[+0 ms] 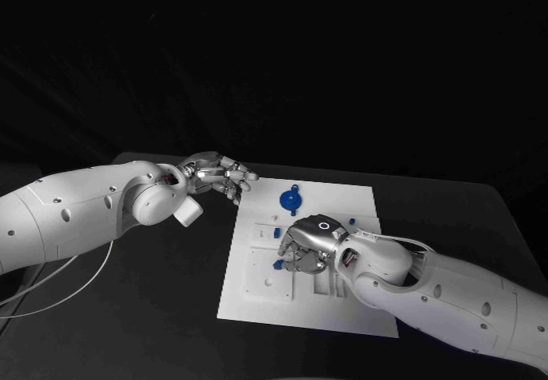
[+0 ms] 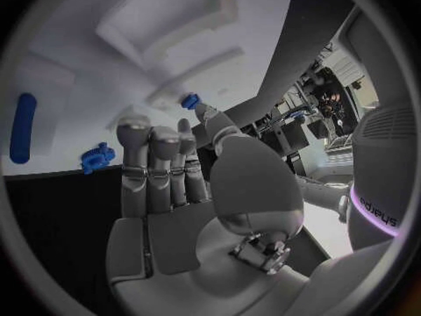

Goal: Assemble the parts on the task board

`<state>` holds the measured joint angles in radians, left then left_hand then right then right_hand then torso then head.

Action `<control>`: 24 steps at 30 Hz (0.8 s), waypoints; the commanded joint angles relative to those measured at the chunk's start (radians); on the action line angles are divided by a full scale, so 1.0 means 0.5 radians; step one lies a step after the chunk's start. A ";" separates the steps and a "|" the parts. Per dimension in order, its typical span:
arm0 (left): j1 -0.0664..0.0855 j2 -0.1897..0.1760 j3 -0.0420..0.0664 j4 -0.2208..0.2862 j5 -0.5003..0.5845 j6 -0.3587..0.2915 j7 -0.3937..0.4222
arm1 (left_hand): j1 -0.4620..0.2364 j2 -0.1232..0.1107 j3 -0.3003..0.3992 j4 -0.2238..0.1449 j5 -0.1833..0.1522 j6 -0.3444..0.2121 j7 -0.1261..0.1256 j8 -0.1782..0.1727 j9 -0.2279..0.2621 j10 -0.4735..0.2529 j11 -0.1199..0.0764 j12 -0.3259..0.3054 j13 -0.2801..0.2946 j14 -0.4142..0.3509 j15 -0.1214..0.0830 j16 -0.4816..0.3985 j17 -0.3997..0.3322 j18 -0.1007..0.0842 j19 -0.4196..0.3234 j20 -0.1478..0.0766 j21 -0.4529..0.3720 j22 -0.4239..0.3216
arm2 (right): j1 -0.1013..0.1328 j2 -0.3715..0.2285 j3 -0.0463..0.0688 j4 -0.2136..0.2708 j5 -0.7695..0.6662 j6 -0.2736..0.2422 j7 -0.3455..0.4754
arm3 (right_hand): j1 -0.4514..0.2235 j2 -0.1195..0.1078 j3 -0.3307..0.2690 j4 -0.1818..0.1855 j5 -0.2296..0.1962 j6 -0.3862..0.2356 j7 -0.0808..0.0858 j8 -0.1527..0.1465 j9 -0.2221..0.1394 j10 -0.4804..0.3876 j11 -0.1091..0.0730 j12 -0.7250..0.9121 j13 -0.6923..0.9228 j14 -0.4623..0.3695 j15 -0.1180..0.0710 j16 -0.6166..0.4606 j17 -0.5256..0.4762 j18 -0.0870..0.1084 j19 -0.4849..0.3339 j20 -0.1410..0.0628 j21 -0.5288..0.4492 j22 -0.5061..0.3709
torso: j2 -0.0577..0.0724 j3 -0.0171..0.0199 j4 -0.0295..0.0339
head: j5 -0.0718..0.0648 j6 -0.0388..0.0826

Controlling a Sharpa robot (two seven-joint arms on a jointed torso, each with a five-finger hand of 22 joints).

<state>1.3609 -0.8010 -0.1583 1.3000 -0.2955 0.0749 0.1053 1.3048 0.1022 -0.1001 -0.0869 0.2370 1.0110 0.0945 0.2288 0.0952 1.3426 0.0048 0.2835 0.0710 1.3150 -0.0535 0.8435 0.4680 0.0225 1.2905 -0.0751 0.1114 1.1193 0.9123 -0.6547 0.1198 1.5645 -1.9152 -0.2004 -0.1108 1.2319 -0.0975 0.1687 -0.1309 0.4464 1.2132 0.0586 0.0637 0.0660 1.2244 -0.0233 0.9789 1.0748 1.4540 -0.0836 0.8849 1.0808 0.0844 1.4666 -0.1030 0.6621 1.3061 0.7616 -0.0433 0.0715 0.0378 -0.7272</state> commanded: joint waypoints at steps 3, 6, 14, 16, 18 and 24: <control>0.001 -0.001 -0.001 0.010 -0.008 -0.005 -0.006 | -0.007 -0.010 -0.001 0.019 -0.013 -0.014 -0.003 0.008 -0.003 -0.008 0.008 -0.004 -0.002 0.013 -0.004 -0.001 0.004 0.018 0.017 -0.003 -0.008 -0.001 | -0.001 0.003 0.000 -0.006 -0.007 0.020 -0.022 | -0.014 -0.042 -0.015 0.027 -0.054 -0.041 0.011 -0.005 -0.005 0.003 0.002 -0.008 -0.012 0.006 -0.005 -0.005 -0.004 -0.010 0.104 -0.010 -0.005 -0.009 | 0.000 -0.0023 -0.001 | 0.000 -0.001; 0.001 0.001 -0.001 0.009 -0.008 -0.003 -0.007 | 0.003 -0.019 0.001 0.043 -0.014 -0.017 -0.002 0.013 -0.006 -0.009 0.008 -0.002 -0.002 0.013 -0.004 -0.001 0.009 0.018 0.021 -0.003 -0.014 -0.001 | -0.001 0.011 0.000 -0.011 0.005 0.035 -0.025 | -0.012 -0.078 -0.147 0.075 -0.163 -0.178 0.050 0.002 -0.002 -0.010 0.022 -0.031 -0.031 0.004 0.006 -0.015 -0.007 0.006 0.103 -0.001 -0.029 -0.024 | 0.001 -0.0024 0.000 | 0.000 -0.003; 0.001 0.004 -0.002 0.008 -0.008 0.006 -0.008 | 0.001 -0.022 -0.001 0.047 -0.016 -0.018 -0.002 0.013 -0.006 -0.009 0.008 -0.001 -0.002 0.012 -0.004 -0.002 0.009 0.018 0.021 -0.003 -0.014 0.000 | -0.001 0.042 -0.001 -0.039 -0.003 0.053 -0.052 | 0.113 -0.106 -0.412 0.189 -0.271 -0.351 0.088 -0.003 -0.006 -0.053 0.049 -0.062 -0.065 -0.001 0.030 -0.037 -0.012 0.047 0.101 0.028 -0.053 -0.041 | 0.001 -0.0021 0.002 | -0.001 -0.006; 0.001 0.005 -0.003 0.007 -0.008 0.007 -0.009 | 0.002 -0.023 -0.001 0.048 -0.017 -0.018 -0.002 0.013 -0.006 -0.009 0.008 -0.001 -0.002 0.012 -0.004 -0.002 0.009 0.018 0.020 -0.003 -0.015 0.000 | -0.001 0.050 -0.001 -0.050 -0.009 0.055 -0.059 | 0.125 -0.104 -0.409 0.185 -0.278 -0.348 0.088 -0.001 -0.006 -0.055 0.049 -0.062 -0.065 -0.001 0.031 -0.038 -0.012 0.048 0.101 0.029 -0.054 -0.041 | 0.001 -0.0021 0.002 | -0.001 -0.007; 0.001 0.006 -0.003 0.007 -0.008 0.009 -0.009 | 0.002 -0.026 -0.001 0.050 -0.018 -0.018 -0.002 0.013 -0.007 -0.009 0.008 -0.001 -0.002 0.012 -0.003 -0.002 0.009 0.018 0.020 -0.003 -0.016 0.000 | -0.002 0.060 -0.001 -0.061 -0.015 0.057 -0.064 | 0.139 -0.102 -0.401 0.175 -0.284 -0.346 0.088 -0.002 -0.006 -0.055 0.049 -0.060 -0.066 0.000 0.030 -0.038 -0.012 0.049 0.101 0.030 -0.052 -0.040 | 0.001 -0.0023 0.003 | -0.002 -0.009; 0.001 0.007 -0.004 0.005 -0.008 0.011 -0.011 | 0.002 -0.026 -0.001 0.050 -0.018 -0.018 -0.002 0.013 -0.007 -0.009 0.008 -0.001 -0.002 0.012 -0.003 -0.002 0.009 0.018 0.020 -0.003 -0.016 0.000 | -0.002 0.079 -0.002 -0.080 -0.027 0.078 -0.064 | 0.157 -0.078 -0.305 0.097 -0.310 -0.282 0.077 -0.003 -0.005 -0.051 0.041 -0.050 -0.064 0.001 0.025 -0.037 -0.005 0.042 0.100 0.025 -0.049 -0.035 | 0.001 -0.0019 0.004 | 0.000 -0.016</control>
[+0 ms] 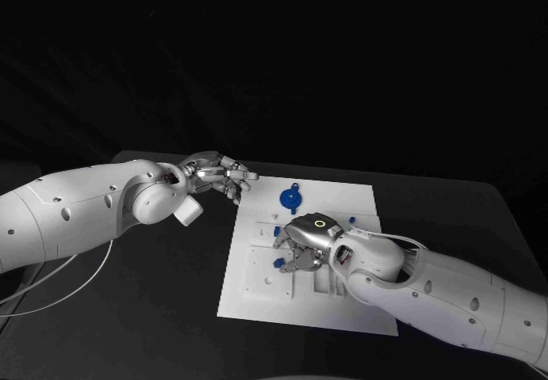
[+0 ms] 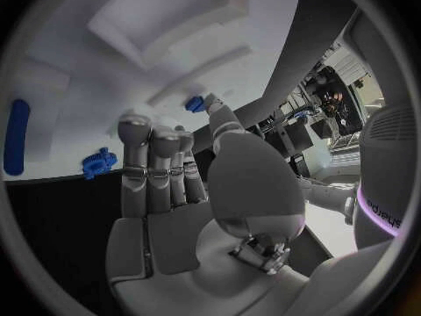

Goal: Assemble the parts on the task board

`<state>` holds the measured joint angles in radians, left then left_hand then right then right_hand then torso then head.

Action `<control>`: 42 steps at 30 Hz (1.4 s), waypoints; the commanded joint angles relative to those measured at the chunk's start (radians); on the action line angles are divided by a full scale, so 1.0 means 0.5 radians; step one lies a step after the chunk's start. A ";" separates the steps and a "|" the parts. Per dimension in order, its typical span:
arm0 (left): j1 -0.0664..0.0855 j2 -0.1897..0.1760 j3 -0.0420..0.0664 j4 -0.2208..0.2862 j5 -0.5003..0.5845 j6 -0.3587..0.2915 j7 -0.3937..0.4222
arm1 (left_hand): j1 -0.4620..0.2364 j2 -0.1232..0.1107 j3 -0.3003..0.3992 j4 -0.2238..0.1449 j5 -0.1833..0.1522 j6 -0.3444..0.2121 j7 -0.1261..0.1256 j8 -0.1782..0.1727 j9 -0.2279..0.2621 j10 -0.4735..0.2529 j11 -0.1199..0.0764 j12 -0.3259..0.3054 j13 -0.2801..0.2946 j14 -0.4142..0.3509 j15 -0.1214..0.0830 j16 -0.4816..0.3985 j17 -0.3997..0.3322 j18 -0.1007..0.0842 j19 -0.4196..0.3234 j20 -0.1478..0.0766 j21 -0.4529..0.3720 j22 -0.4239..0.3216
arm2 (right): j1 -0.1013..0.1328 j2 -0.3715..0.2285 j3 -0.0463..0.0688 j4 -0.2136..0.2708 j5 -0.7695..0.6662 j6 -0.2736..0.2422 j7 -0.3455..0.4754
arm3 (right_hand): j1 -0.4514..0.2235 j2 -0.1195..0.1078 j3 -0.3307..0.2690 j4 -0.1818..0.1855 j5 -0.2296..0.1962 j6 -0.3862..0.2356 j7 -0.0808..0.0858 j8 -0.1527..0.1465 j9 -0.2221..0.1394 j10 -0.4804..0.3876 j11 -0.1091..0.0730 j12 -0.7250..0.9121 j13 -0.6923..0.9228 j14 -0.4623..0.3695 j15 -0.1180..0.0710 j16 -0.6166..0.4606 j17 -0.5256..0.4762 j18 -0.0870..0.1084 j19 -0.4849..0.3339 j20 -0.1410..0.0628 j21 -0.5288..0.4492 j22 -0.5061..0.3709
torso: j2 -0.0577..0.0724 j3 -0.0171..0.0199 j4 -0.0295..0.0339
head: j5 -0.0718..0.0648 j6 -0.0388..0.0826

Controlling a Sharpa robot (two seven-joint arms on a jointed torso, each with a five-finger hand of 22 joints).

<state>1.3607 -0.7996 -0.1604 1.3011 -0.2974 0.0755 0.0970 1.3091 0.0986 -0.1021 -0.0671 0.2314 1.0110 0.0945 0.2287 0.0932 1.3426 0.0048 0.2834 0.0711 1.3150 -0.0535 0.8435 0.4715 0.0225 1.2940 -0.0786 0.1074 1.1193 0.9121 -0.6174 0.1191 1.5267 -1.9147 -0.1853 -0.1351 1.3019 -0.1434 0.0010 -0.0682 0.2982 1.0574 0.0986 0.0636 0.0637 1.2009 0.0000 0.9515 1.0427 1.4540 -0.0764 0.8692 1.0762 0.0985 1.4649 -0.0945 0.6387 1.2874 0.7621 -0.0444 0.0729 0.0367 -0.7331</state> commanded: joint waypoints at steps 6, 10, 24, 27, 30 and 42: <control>0.002 0.003 0.000 0.002 -0.005 0.013 0.000 | 0.004 -0.017 0.008 0.014 -0.005 -0.018 -0.003 0.016 -0.003 -0.011 0.008 -0.001 -0.002 0.009 -0.003 -0.005 0.002 0.017 0.012 0.005 -0.011 0.001 | -0.004 0.005 -0.008 -0.005 -0.031 0.090 0.003 | -0.016 0.019 0.185 -0.165 0.159 0.126 -0.024 -0.003 0.002 -0.002 -0.020 0.005 0.001 -0.001 -0.002 -0.010 0.006 -0.002 0.102 -0.004 0.004 0.013 | -0.001 -0.0005 -0.002 | 0.004 -0.012; 0.002 0.002 0.000 0.002 -0.005 0.015 -0.003 | 0.004 -0.017 0.008 0.014 -0.005 -0.018 -0.003 0.016 -0.003 -0.011 0.008 -0.001 -0.002 0.009 -0.003 -0.005 0.002 0.017 0.012 0.005 -0.011 0.001 | -0.006 0.004 -0.019 0.004 -0.032 0.103 0.009 | -0.078 0.021 0.208 -0.239 0.230 0.166 -0.035 -0.003 0.007 -0.001 -0.027 0.004 0.003 0.000 -0.007 -0.011 0.010 -0.010 0.103 -0.011 0.002 0.020 | 0.000 0.0000 -0.002 | 0.005 -0.012; 0.002 -0.003 -0.001 0.003 -0.014 0.017 -0.007 | 0.007 -0.015 0.010 0.014 -0.005 -0.018 -0.003 0.017 -0.003 -0.011 0.008 -0.001 -0.002 0.010 -0.003 -0.006 0.003 0.017 0.011 0.005 -0.012 0.001 | -0.014 0.004 -0.037 0.023 -0.079 0.067 -0.043 | -0.188 -0.009 0.161 -0.276 0.938 0.150 -0.031 -0.001 0.022 -0.020 -0.036 -0.030 -0.011 -0.005 -0.013 -0.027 0.009 -0.006 0.103 -0.017 -0.015 0.024 | 0.000 0.0007 -0.002 | 0.005 -0.014; 0.002 -0.003 -0.001 0.003 -0.017 0.018 -0.008 | 0.007 -0.015 0.010 0.014 -0.005 -0.018 -0.003 0.017 -0.003 -0.011 0.008 -0.001 -0.002 0.010 -0.003 -0.006 0.003 0.017 0.011 0.005 -0.012 0.001 | -0.015 0.004 -0.038 0.024 -0.098 0.060 -0.058 | -0.247 -0.050 0.349 -0.338 1.112 0.156 -0.036 -0.006 0.024 -0.022 -0.045 -0.049 -0.021 -0.008 -0.017 -0.031 0.012 -0.006 0.102 -0.025 -0.011 0.033 | -0.001 0.0014 -0.002 | 0.007 -0.015; 0.002 -0.003 -0.001 0.003 -0.020 0.021 -0.012 | 0.008 -0.017 0.011 0.018 -0.006 -0.019 -0.002 0.017 -0.004 -0.012 0.009 -0.001 -0.002 0.010 -0.003 -0.007 0.003 0.017 0.012 0.005 -0.013 0.003 | -0.016 0.003 -0.039 0.025 -0.108 0.061 -0.068 | -0.322 -0.079 0.595 -0.394 1.173 0.172 -0.033 -0.002 0.031 -0.015 -0.049 -0.054 -0.018 -0.008 -0.024 -0.034 0.020 -0.008 0.101 -0.030 -0.007 0.051 | 0.000 0.0015 -0.002 | 0.005 -0.016; 0.002 -0.003 -0.001 0.002 -0.030 0.037 -0.024 | 0.007 -0.016 0.011 0.022 -0.006 -0.020 -0.002 0.017 -0.004 -0.013 0.009 -0.001 -0.002 0.009 -0.002 -0.008 0.003 0.017 0.011 0.005 -0.015 0.003 | -0.023 0.018 -0.046 0.017 -0.143 0.035 -0.089 | -0.379 -0.128 0.872 -0.372 1.251 0.205 -0.040 -0.001 0.043 0.001 -0.058 -0.062 -0.012 -0.004 -0.036 -0.030 0.044 -0.006 0.103 -0.041 0.002 0.094 | 0.000 0.0011 -0.001 | 0.006 -0.018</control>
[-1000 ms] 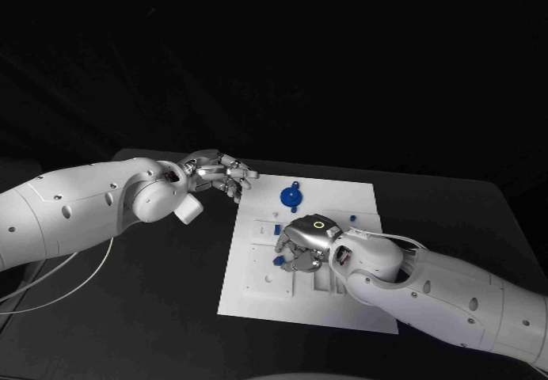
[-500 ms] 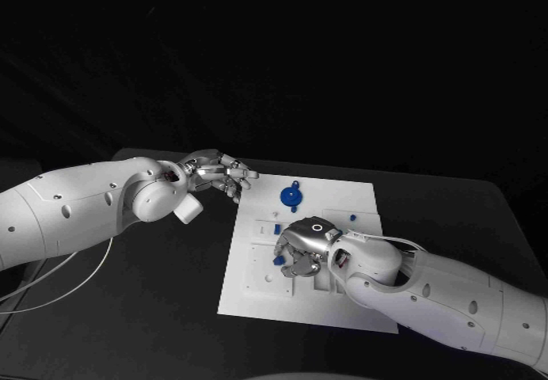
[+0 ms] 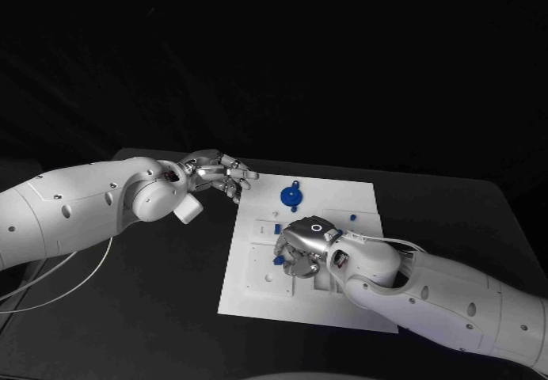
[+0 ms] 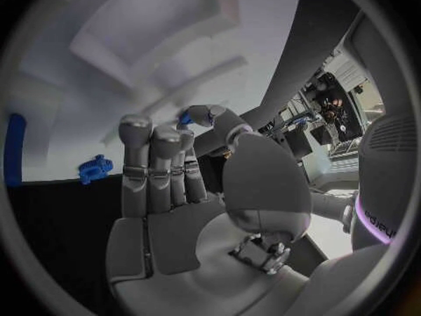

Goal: Assemble the parts on the task board

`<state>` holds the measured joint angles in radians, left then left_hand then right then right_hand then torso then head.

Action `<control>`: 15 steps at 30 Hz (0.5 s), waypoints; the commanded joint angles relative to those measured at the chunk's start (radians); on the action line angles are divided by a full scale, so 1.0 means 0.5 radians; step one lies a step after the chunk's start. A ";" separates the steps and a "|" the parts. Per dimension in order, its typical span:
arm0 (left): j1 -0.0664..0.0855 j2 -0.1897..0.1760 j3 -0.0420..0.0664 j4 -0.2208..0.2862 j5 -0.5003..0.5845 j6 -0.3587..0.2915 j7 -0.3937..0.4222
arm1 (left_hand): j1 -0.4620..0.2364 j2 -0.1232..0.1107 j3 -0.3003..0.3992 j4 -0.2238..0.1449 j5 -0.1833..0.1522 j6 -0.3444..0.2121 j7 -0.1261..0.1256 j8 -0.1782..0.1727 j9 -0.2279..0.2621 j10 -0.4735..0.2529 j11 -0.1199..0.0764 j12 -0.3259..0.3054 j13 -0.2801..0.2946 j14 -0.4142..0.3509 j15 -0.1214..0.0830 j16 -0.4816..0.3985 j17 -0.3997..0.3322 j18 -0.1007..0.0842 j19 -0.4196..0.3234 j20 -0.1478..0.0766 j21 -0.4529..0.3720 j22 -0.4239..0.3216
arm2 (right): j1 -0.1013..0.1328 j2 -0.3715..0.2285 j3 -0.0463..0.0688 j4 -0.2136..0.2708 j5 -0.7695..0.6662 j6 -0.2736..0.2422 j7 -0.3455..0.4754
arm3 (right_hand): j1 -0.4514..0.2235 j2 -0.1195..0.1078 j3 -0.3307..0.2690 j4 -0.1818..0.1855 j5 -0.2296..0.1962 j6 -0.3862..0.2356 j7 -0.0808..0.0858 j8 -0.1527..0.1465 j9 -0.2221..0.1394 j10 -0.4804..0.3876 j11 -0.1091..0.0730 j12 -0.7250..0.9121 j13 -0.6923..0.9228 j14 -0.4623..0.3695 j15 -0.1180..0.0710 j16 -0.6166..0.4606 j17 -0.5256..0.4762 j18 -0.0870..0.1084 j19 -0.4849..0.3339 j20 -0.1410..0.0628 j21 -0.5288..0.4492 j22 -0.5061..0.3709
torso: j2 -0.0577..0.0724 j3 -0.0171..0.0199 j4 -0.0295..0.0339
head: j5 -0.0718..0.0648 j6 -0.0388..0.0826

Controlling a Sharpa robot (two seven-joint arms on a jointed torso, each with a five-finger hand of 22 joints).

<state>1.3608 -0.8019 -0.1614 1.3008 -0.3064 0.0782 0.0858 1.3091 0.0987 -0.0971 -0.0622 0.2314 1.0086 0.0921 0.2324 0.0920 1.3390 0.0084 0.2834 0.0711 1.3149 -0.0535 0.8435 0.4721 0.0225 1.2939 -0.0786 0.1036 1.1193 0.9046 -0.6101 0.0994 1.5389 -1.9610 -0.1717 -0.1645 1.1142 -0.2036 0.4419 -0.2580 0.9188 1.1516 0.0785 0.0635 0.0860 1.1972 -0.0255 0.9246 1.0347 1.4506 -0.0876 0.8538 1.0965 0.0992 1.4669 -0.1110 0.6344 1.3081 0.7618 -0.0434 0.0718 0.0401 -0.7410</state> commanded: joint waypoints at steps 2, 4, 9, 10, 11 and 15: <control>0.002 0.001 0.001 0.002 -0.013 0.034 -0.004 | 0.007 -0.017 0.001 0.012 -0.006 -0.015 0.003 0.010 -0.002 -0.005 0.002 -0.001 -0.002 0.009 -0.002 -0.008 0.002 0.017 0.012 0.005 -0.007 0.003 | -0.009 0.007 -0.011 -0.010 -0.053 0.006 -0.030 | 0.004 -0.009 -0.032 0.013 -0.002 0.014 0.000 -0.001 -0.002 0.008 -0.006 -0.009 0.006 0.003 -0.013 0.000 0.006 -0.007 0.099 -0.007 0.004 0.052 | 0.001 -0.0010 0.001 | -0.001 -0.003; 0.002 0.002 0.001 0.002 -0.014 0.036 -0.007 | 0.007 -0.018 0.000 0.016 -0.008 -0.018 0.004 0.010 -0.003 -0.007 0.003 -0.002 -0.002 0.008 -0.002 -0.009 0.002 0.017 0.011 0.006 -0.009 0.003 | -0.010 0.009 -0.015 -0.010 -0.054 0.004 -0.029 | 0.008 -0.009 -0.044 0.013 -0.011 0.014 0.001 -0.001 -0.002 0.008 -0.006 -0.010 0.006 0.004 -0.012 -0.001 0.007 -0.007 0.099 -0.006 0.002 0.052 | 0.000 -0.0012 0.001 | -0.001 -0.003; 0.002 0.003 0.001 0.001 -0.016 0.041 -0.012 | 0.007 -0.019 0.000 0.019 -0.011 -0.019 0.004 0.010 -0.003 -0.008 0.003 -0.002 -0.002 0.008 -0.001 -0.009 0.002 0.017 0.011 0.006 -0.011 0.003 | -0.010 0.010 -0.024 -0.008 -0.055 0.004 -0.027 | 0.022 -0.006 -0.109 0.011 -0.045 0.001 0.003 -0.001 -0.004 0.004 -0.003 -0.014 0.005 0.006 -0.009 -0.008 0.007 -0.005 0.100 -0.003 -0.010 0.049 | 0.000 -0.0021 0.001 | -0.001 -0.006; 0.002 0.002 0.001 0.001 -0.016 0.042 -0.013 | 0.007 -0.019 0.000 0.019 -0.011 -0.019 0.004 0.010 -0.003 -0.008 0.003 -0.002 -0.002 0.008 -0.001 -0.009 0.002 0.017 0.011 0.006 -0.011 0.003 | -0.010 0.010 -0.025 -0.007 -0.056 0.005 -0.027 | 0.024 -0.006 -0.127 0.010 -0.057 -0.006 0.005 -0.001 -0.006 0.002 -0.002 -0.015 0.005 0.005 -0.008 -0.012 0.005 -0.004 0.100 -0.002 -0.015 0.047 | -0.001 -0.0023 0.001 | -0.001 -0.005; 0.002 0.002 0.001 0.001 -0.017 0.042 -0.014 | 0.007 -0.019 0.000 0.019 -0.011 -0.019 0.004 0.010 -0.003 -0.008 0.003 -0.002 -0.002 0.008 -0.001 -0.009 0.002 0.017 0.011 0.006 -0.011 0.003 | -0.010 0.009 -0.026 -0.006 -0.056 0.005 -0.027 | 0.028 -0.004 -0.156 0.012 -0.061 -0.014 0.006 -0.001 -0.006 0.001 -0.001 -0.015 0.006 0.005 -0.006 -0.014 0.004 -0.002 0.101 -0.001 -0.017 0.045 | -0.001 -0.0023 0.001 | -0.001 -0.005; 0.002 0.002 0.001 -0.002 -0.018 0.045 -0.018 | 0.007 -0.019 0.000 0.019 -0.011 -0.019 0.004 0.010 -0.003 -0.008 0.003 -0.002 -0.002 0.008 -0.001 -0.009 0.002 0.017 0.011 0.006 -0.011 0.003 | -0.010 0.006 -0.030 -0.004 -0.058 0.002 -0.027 | 0.043 0.005 -0.232 0.006 -0.087 -0.049 0.016 -0.001 -0.011 -0.010 0.008 -0.023 0.001 0.006 -0.001 -0.026 -0.002 0.005 0.100 0.006 -0.031 0.037 | -0.001 -0.0019 0.001 | -0.001 -0.005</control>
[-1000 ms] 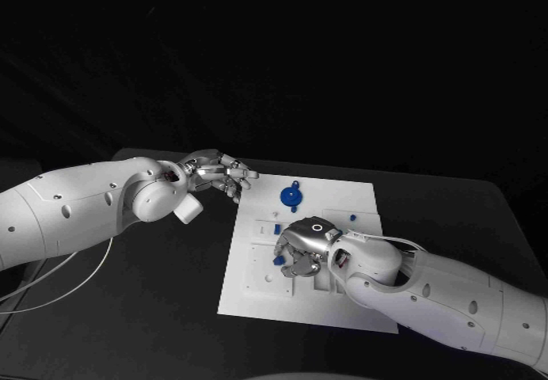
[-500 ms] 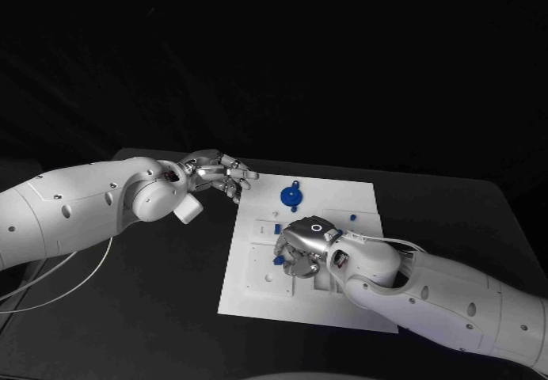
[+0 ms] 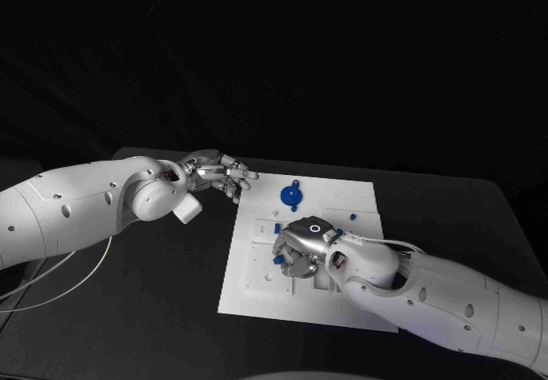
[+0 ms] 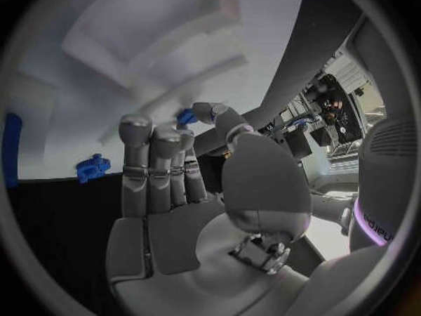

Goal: Assemble the parts on the task board

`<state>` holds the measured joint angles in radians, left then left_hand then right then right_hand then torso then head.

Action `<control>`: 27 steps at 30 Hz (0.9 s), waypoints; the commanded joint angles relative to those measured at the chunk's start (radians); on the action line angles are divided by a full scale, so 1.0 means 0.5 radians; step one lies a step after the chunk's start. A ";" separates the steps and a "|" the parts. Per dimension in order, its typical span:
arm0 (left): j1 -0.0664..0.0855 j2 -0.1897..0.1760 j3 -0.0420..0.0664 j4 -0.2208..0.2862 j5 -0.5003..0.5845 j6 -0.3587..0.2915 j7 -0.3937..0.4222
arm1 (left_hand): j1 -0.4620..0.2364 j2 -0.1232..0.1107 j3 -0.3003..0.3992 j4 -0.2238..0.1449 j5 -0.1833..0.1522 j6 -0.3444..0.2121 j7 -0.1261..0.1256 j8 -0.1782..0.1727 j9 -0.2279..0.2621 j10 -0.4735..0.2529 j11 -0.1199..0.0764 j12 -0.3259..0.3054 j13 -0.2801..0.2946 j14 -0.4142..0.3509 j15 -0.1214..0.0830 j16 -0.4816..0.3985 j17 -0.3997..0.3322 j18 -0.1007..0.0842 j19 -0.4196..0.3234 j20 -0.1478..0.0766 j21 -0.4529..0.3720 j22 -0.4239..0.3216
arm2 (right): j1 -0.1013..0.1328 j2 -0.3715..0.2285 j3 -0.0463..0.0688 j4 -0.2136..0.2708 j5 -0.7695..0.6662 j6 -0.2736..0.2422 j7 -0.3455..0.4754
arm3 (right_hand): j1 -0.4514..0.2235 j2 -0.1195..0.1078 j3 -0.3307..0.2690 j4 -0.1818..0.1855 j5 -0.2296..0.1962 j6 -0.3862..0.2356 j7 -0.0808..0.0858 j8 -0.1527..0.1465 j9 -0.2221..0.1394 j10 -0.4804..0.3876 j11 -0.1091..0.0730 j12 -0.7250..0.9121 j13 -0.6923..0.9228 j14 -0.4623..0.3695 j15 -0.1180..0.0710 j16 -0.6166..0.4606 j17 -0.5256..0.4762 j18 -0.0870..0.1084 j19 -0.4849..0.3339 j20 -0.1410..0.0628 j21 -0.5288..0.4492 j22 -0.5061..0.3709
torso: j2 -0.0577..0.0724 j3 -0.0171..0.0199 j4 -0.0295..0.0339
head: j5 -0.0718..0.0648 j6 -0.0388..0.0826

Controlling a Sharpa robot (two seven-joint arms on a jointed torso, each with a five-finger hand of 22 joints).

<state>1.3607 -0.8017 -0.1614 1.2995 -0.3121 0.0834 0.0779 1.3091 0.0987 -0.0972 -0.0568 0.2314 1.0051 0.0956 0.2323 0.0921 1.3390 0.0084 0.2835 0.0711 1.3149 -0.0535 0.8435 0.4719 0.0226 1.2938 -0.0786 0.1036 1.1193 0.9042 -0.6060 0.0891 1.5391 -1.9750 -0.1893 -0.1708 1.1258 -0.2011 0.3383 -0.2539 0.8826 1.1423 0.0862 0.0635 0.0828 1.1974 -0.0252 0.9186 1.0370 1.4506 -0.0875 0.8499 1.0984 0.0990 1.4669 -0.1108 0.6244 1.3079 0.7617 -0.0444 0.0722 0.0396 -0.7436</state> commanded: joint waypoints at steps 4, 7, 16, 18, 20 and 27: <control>0.002 0.000 0.001 0.000 -0.007 0.037 -0.005 | 0.007 -0.019 0.000 0.008 -0.012 -0.012 -0.003 0.010 -0.003 -0.008 0.003 -0.002 -0.002 0.008 -0.001 -0.009 0.003 0.017 0.011 0.006 -0.011 0.003 | -0.010 -0.002 -0.010 -0.003 -0.031 0.033 -0.012 | 0.025 0.006 -0.049 -0.005 -0.040 -0.034 0.001 0.000 -0.003 -0.011 0.009 -0.010 -0.006 0.007 0.001 -0.021 -0.008 0.009 0.101 0.009 -0.017 0.033 | 0.000 0.0006 0.000 | 0.001 0.000; 0.002 0.001 0.001 -0.001 -0.007 0.039 -0.007 | 0.007 -0.019 0.000 0.008 -0.012 -0.012 -0.003 0.010 -0.003 -0.008 0.003 -0.002 -0.002 0.008 -0.001 -0.009 0.003 0.017 0.011 0.006 -0.011 0.003 | -0.010 0.001 -0.010 -0.003 -0.031 0.029 -0.011 | 0.026 0.008 -0.056 -0.006 -0.058 -0.032 0.001 -0.001 -0.002 -0.012 0.009 -0.009 -0.005 0.007 0.001 -0.021 -0.008 0.009 0.101 0.010 -0.017 0.033 | 0.001 0.0008 0.000 | 0.002 0.001; 0.002 0.002 0.001 -0.003 -0.008 0.046 -0.013 | 0.010 -0.021 0.000 0.011 -0.014 -0.015 -0.002 0.011 -0.003 -0.010 0.004 -0.003 -0.002 0.006 -0.001 -0.011 0.003 0.017 0.011 0.007 -0.014 0.004 | -0.010 0.005 -0.011 -0.011 -0.036 0.020 -0.020 | 0.051 0.043 -0.042 -0.035 -0.186 0.049 -0.021 0.002 0.023 -0.004 -0.003 0.008 0.006 0.010 -0.006 -0.009 0.001 0.003 0.103 0.004 -0.002 0.035 | 0.000 0.0008 0.000 | 0.001 -0.001; 0.002 0.002 0.001 -0.003 -0.009 0.047 -0.014 | 0.010 -0.021 0.000 0.011 -0.014 -0.015 -0.002 0.011 -0.003 -0.010 0.004 -0.003 -0.002 0.006 -0.001 -0.011 0.003 0.017 0.011 0.007 -0.014 0.004 | -0.011 0.005 -0.011 -0.014 -0.038 0.019 -0.022 | 0.064 0.056 -0.012 -0.045 -0.269 0.079 -0.028 0.000 0.034 0.005 -0.007 0.021 0.015 0.011 -0.008 0.003 0.010 -0.003 0.103 0.001 0.010 0.039 | 0.000 0.0009 0.000 | 0.000 -0.002; 0.002 0.002 0.001 -0.003 -0.009 0.048 -0.015 | 0.010 -0.021 0.000 0.011 -0.014 -0.015 -0.002 0.011 -0.003 -0.010 0.004 -0.003 -0.002 0.006 -0.001 -0.011 0.003 0.017 0.011 0.007 -0.014 0.004 | -0.012 0.005 -0.012 -0.015 -0.040 0.018 -0.025 | 0.073 0.065 0.007 -0.046 -0.335 0.095 -0.031 0.000 0.041 0.010 -0.009 0.027 0.020 0.011 -0.009 0.009 0.016 -0.007 0.104 -0.001 0.016 0.040 | 0.000 0.0012 0.000 | 0.000 -0.002; 0.002 0.001 0.001 -0.003 -0.012 0.052 -0.019 | 0.010 -0.021 0.000 0.011 -0.014 -0.015 -0.002 0.011 -0.003 -0.010 0.004 -0.003 -0.002 0.006 -0.001 -0.011 0.003 0.017 0.011 0.007 -0.014 0.004 | -0.015 0.011 -0.012 -0.022 -0.044 0.020 -0.028 | 0.099 0.096 0.061 -0.037 -0.595 0.159 -0.047 0.000 0.059 0.035 -0.016 0.056 0.041 0.015 -0.012 0.031 0.034 -0.020 0.105 -0.006 0.047 0.048 | 0.001 0.0016 0.000 | -0.001 -0.004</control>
<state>1.3607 -0.8019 -0.1615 1.2965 -0.3150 0.0929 0.0671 1.3132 0.0947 -0.0971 -0.0569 0.2314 1.0050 0.0956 0.2323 0.0922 1.3391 0.0083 0.2834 0.0711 1.3149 -0.0535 0.8435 0.4716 0.0225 1.2938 -0.0786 0.1036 1.1201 0.9026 -0.6009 0.0874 1.5347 -1.9826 -0.2027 -0.1743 1.1693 -0.1576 0.3627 -0.2710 0.5959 1.2150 0.0639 0.0568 0.1093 1.2085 -0.0355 0.9432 1.0560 1.4539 -0.0908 0.8626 1.1143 0.0991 1.4667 -0.1106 0.6447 1.3077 0.7619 -0.0435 0.0721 0.0397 -0.7456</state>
